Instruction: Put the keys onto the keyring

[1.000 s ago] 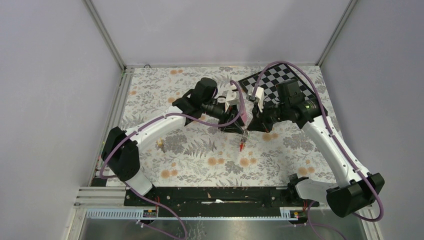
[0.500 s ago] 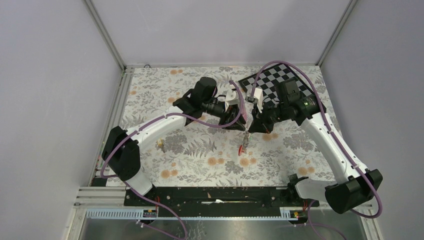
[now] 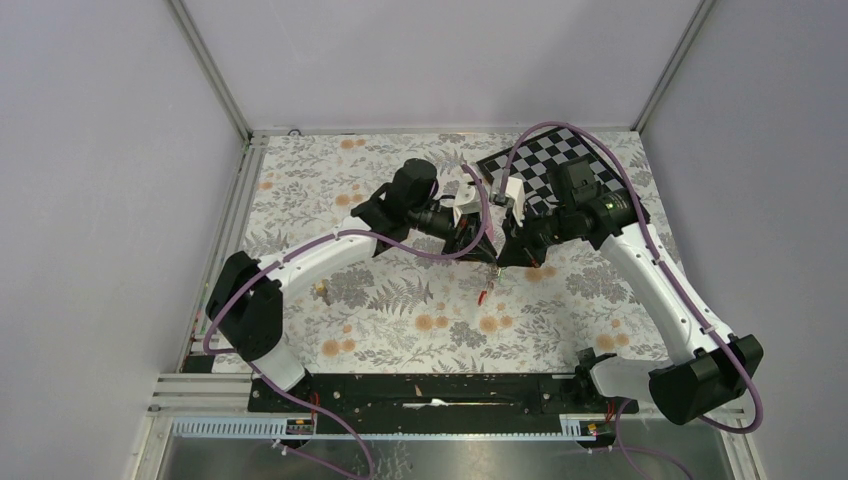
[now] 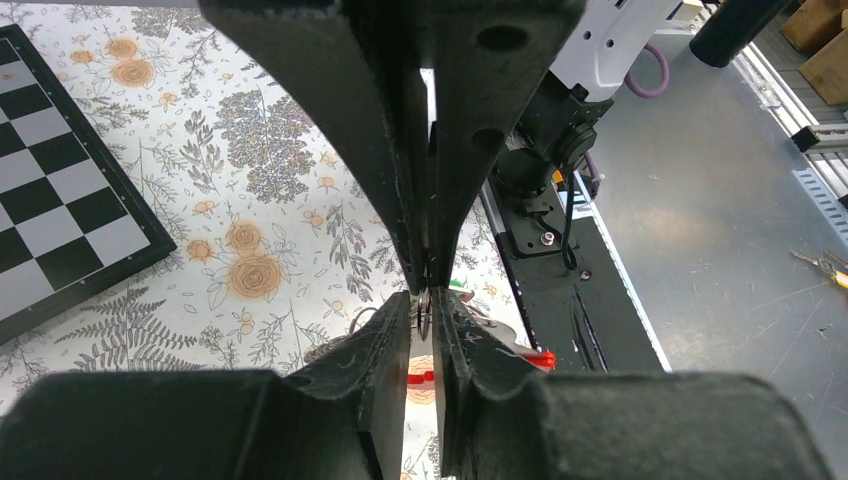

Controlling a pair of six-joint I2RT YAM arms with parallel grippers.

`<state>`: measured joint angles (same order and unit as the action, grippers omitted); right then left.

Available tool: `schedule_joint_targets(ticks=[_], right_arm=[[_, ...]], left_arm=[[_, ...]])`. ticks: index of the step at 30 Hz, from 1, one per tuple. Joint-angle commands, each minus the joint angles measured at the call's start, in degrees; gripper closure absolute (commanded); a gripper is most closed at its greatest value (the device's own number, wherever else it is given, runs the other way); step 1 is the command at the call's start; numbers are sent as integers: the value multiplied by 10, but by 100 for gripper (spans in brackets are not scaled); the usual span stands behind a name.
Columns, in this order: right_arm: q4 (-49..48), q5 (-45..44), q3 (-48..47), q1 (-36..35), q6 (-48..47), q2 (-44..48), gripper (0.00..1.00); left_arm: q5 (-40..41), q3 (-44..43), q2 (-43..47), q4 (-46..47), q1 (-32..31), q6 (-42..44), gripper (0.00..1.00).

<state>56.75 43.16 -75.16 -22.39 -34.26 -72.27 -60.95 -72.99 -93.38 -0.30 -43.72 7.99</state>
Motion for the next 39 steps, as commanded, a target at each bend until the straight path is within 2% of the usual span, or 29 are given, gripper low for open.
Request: schedule_joint_targets(ticks=[1, 7, 11, 16, 21, 23, 25, 33, 39], right_arm=[[-2, 25, -20, -5, -3, 6, 100], [-10, 25, -15, -5, 3, 9, 100], [-17, 24, -11, -5, 8, 11, 100], [-38, 13, 1, -5, 19, 26, 90], [-53, 19, 8, 0, 26, 46, 76], [-58, 27, 12, 6, 29, 51, 75], [-63, 36, 18, 11, 33, 55, 75], [-76, 53, 38, 17, 39, 55, 69], [-80, 47, 38, 17, 40, 52, 72]], left_arm=[[-17, 7, 1, 35, -1, -4, 82], [-17, 11, 1, 36, -1, -5, 100], [-18, 12, 3, 37, -1, -15, 100], [-33, 32, 18, 83, 7, -68, 100], [-55, 85, 32, 272, 28, -242, 100], [-58, 107, 33, 364, 32, -308, 100], [-61, 119, 36, 400, 33, -346, 100], [-68, 124, 37, 426, 33, -364, 100], [-72, 128, 39, 429, 34, -363, 100]])
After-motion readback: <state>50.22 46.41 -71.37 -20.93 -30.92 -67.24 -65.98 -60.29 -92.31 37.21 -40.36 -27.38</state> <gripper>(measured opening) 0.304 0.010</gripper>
